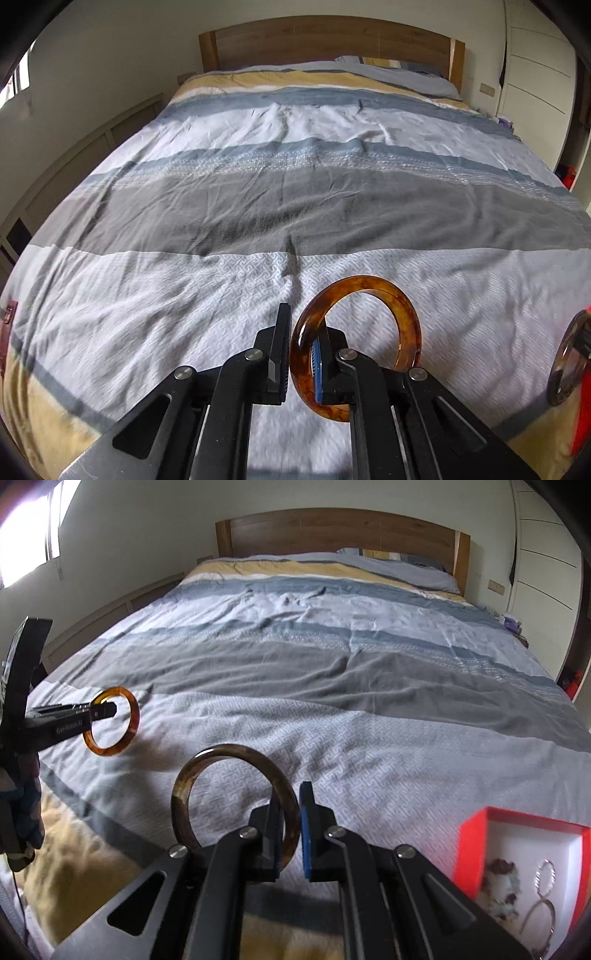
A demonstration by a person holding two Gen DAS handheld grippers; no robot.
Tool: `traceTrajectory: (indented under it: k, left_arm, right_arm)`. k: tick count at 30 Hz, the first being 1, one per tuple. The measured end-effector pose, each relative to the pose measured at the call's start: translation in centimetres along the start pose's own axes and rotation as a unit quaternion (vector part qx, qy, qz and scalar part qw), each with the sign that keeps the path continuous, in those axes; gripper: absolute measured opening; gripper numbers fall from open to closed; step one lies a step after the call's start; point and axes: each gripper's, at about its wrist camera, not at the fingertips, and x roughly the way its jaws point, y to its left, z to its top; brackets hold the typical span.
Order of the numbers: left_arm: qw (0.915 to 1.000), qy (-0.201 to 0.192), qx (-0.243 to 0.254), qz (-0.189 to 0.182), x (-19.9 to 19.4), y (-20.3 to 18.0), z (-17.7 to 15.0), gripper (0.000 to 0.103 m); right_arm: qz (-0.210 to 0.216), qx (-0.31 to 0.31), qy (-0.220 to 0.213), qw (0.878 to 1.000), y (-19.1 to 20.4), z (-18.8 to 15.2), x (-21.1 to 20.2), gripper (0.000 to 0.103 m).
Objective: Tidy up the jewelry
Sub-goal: 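Carry both bangles over the red box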
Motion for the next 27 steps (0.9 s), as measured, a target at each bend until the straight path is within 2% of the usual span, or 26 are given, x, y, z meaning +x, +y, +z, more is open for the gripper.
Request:
traceTrajectory:
  k: [6, 10, 18, 21, 27]
  left_arm:
    - [0.9995, -0.022, 0.022, -0.005, -5.7, -1.6, -0.5, 0.010]
    - [0.9977, -0.041, 0.047, -0.026, -9.1, -4.7, -0.8, 0.010]
    - [0.9869, -0.048, 0.103, -0.115, -12.9, -15.6, -2.6, 0.010]
    - [0.9789, -0.035, 0.121, -0.161, -13.2, -20.3, -4.1, 0.010]
    - [0.9645, 0.005, 0.163, -0.208, -12.2, -27.8, -7.6, 0.010]
  right_arm:
    - [-0.016, 0.010, -0.030, 0.999, -1.3, 0.1, -6.1, 0.007]
    - [-0.035, 0.017, -0.042, 0.998, -3.2, -0.7, -9.4, 0.007]
    - [-0.096, 0.054, -0.025, 0.994, -11.4, -4.9, -13.6, 0.007]
    - [-0.115, 0.064, -0.013, 0.991, -14.4, -6.9, -14.5, 0.007]
    - [-0.136, 0.067, 0.022, 0.988, -18.2, -10.8, -14.1, 0.007]
